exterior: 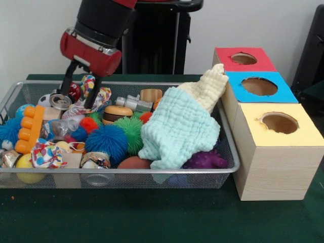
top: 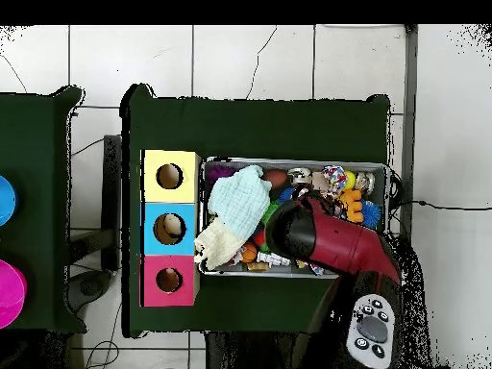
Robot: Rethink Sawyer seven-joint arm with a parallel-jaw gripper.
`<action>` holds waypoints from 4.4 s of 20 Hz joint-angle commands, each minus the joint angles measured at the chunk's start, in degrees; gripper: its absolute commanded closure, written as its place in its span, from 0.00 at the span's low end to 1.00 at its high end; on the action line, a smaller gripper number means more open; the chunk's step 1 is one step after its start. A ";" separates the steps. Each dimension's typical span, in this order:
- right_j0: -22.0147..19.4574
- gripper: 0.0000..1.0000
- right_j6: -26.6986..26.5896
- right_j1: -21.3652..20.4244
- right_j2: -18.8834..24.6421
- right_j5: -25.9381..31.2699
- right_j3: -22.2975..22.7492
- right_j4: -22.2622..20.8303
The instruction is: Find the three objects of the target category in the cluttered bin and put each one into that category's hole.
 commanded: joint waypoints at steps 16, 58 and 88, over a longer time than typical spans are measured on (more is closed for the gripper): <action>-7.23 0.00 4.96 12.84 11.74 -5.20 0.47 -3.52; -11.43 1.00 6.21 20.83 12.44 -27.64 -6.35 -9.93; -3.38 1.00 2.79 -0.87 6.56 -3.96 -1.60 -9.14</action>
